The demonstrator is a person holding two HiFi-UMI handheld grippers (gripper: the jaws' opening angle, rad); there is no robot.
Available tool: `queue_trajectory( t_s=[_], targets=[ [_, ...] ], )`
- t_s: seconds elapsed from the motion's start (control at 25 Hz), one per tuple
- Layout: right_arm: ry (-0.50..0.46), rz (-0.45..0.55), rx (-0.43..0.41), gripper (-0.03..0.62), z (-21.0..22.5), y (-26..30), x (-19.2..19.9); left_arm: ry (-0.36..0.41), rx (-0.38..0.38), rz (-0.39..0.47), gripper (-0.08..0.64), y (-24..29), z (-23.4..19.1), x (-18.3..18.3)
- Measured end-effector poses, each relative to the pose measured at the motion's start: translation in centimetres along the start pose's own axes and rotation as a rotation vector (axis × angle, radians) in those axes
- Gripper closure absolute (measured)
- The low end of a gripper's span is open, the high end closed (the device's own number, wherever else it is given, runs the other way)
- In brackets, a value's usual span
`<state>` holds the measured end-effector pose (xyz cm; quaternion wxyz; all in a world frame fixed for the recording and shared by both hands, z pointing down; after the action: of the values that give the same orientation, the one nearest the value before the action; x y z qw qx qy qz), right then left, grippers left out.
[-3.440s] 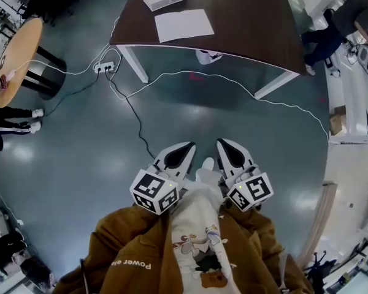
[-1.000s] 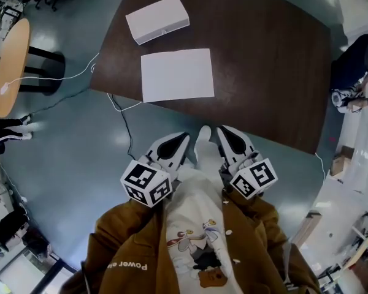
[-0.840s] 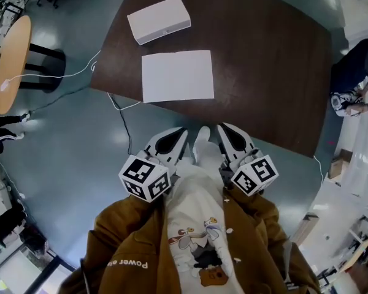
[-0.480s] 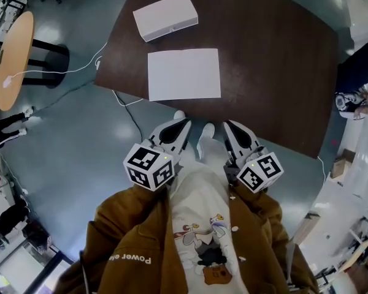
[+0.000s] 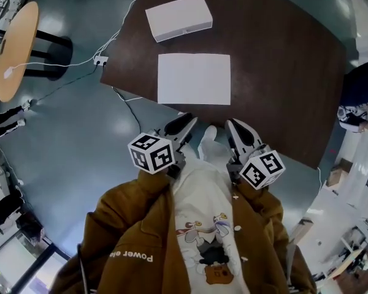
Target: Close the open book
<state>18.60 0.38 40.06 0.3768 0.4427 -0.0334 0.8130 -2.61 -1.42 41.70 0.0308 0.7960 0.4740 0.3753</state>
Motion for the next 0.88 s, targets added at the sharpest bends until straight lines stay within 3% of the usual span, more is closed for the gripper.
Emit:
queue_trajectory(
  t_s=[0.16, 0.6, 0.72, 0.88],
  targets=[
    [-0.008, -0.018, -0.007, 0.586, -0.1, 0.9, -0.3, -0.225, 0.063, 0.06, 0.412, 0.4, -2.4, 0.5],
    [-0.012, -0.09, -0.023, 0.586, -0.3, 2.0, 0.9, -0.662, -0.001, 0.262, 0.367, 1.6, -10.1, 3.9],
    [-0.03, -0.107, -0.014, 0.586, -0.3, 2.2, 1.4, -0.727, -0.026, 0.292, 0.36, 1.8, -11.5, 4.9],
    [-0.058, -0.13, -0.006, 0.586, 0.0, 3.2, 2.1, -0.743, -0.058, 0.297, 0.36, 2.0, -12.3, 5.7]
  ],
)
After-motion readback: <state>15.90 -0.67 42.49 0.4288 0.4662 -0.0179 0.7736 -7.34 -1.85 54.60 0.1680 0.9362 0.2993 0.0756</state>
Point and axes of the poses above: the fingertips, and each gripper's own axes: y forward along the fingers, z to its right, x out of its underside, the point moved 8 cm from there along -y, backward along the fingers, and after that the axes turned 1 degree about z, right-handed, at the moved point
